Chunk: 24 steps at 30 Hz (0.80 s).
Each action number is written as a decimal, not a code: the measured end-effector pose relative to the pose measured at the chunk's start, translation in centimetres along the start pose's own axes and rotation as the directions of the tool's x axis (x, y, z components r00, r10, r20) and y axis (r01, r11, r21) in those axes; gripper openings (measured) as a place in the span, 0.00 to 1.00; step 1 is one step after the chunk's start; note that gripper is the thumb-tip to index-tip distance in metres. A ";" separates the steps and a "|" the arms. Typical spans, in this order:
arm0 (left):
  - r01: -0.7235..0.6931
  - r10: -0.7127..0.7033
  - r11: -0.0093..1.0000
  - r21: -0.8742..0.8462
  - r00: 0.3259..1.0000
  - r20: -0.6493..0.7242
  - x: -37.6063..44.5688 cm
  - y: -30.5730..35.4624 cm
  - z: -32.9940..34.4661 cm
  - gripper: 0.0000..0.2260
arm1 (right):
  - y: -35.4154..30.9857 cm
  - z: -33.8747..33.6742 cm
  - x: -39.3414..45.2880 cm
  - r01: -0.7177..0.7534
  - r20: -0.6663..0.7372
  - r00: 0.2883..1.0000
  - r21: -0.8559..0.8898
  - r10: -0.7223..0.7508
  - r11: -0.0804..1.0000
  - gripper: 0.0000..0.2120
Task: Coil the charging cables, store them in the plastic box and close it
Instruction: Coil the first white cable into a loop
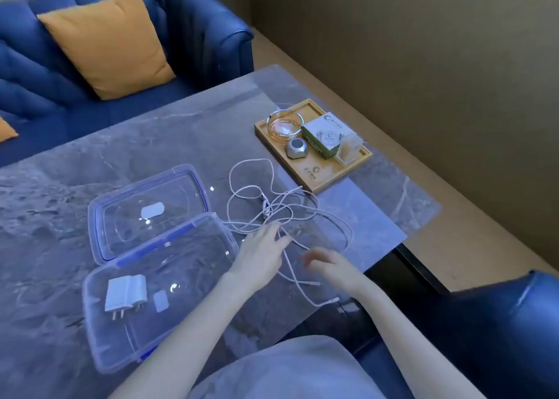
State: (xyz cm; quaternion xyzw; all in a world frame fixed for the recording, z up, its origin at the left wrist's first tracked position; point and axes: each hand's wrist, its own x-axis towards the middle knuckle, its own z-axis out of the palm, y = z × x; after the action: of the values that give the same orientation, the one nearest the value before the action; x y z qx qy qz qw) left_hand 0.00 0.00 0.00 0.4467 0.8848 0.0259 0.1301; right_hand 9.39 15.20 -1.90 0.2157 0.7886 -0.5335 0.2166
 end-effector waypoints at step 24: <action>0.057 -0.416 0.602 -0.796 0.874 -0.252 0.4 1.9 -4.6 0.13 | -10.1 -6.2 -0.2 0.395 -0.237 0.907 0.188 -0.348 0.899 0.11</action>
State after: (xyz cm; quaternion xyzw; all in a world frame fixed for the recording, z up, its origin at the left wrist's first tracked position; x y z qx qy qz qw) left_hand 0.10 1.81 4.64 0.2076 0.8467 0.4751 0.1198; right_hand 3.13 17.51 7.87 0.1362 0.7651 -0.6294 0.0041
